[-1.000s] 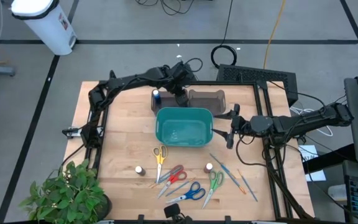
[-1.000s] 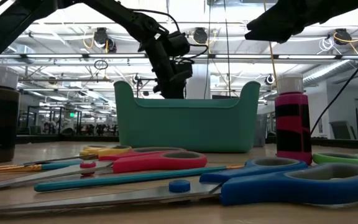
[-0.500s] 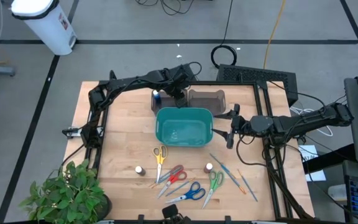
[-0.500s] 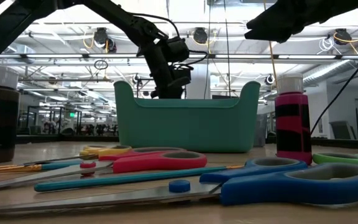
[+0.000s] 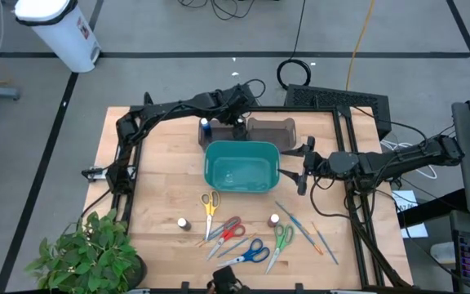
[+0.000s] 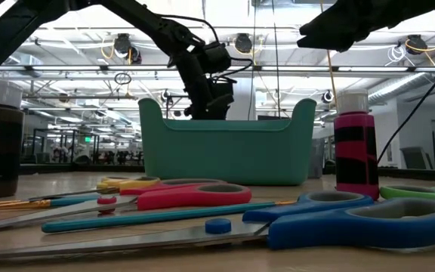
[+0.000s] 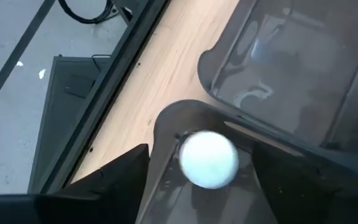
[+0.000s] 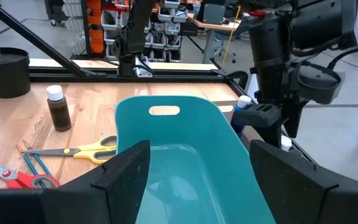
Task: Pick & Place Paint Supplies
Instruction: Put the pink paint bottle into the left black bin
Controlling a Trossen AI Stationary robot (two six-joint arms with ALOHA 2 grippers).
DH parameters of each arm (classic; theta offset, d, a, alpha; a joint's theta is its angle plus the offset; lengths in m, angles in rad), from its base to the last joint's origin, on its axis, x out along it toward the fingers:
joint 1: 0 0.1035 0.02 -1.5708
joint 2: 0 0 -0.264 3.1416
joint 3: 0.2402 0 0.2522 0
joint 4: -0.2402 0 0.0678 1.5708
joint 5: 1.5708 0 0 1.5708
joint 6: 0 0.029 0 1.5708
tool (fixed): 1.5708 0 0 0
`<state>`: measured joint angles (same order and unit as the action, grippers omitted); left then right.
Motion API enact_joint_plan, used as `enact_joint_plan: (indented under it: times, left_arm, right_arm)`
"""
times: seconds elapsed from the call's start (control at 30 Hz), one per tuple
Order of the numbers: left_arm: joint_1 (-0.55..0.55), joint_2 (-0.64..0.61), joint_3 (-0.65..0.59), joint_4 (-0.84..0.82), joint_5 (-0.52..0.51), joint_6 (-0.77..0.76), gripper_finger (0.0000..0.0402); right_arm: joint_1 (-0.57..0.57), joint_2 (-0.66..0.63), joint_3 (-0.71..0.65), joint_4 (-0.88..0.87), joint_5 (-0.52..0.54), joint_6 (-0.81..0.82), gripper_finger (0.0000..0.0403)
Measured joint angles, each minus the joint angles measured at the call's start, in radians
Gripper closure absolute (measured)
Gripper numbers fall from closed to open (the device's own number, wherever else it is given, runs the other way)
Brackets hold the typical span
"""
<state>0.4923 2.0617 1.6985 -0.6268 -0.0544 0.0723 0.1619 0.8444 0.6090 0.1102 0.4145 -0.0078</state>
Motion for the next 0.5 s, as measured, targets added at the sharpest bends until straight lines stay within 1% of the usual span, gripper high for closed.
enact_joint_plan:
  times: [0.13, 0.23, 0.37, 0.5]
  left_arm:
    - [0.001, -0.041, 0.0, -0.012, 0.0, 0.001, 0.0096]
    - [0.001, -0.089, 0.0, -0.026, 0.0, 0.001, 0.0096]
    - [0.001, -0.193, 0.0, -0.06, 0.0, 0.002, 0.0101]
    - [-0.006, -0.314, 0.0, -0.118, 0.003, 0.014, 0.0097]
  right_arm:
    - [0.0, 0.0, 0.0, 0.001, 0.0, 0.0, 0.0132]
    - [0.0, 0.0, 0.0, 0.002, 0.0, 0.001, 0.0132]
    - [0.0, 0.0, 0.0, 0.002, 0.0, 0.023, 0.0135]
    - [0.0, 0.0, 0.0, 0.001, 0.0, 0.023, 0.0135]
